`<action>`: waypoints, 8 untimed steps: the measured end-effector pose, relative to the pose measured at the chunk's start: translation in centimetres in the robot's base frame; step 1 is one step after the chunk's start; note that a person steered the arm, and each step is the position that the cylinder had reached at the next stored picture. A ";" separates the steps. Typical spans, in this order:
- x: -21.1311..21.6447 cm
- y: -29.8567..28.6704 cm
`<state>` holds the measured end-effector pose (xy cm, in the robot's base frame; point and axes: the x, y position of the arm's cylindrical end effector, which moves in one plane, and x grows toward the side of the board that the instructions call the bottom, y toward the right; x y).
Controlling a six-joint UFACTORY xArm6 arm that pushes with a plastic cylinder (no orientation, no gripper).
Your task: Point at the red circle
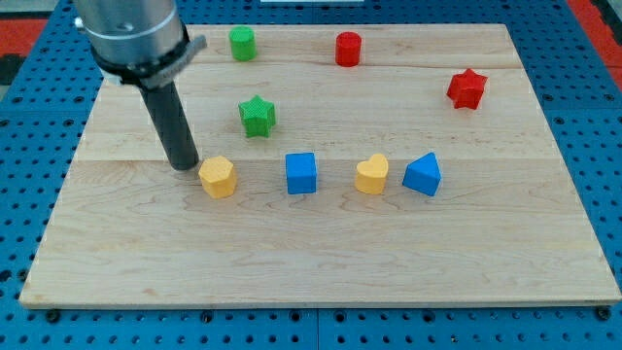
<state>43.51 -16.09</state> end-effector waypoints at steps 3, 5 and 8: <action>-4.3 1.7; -7.3 4.3; -12.4 6.7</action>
<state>31.06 -9.37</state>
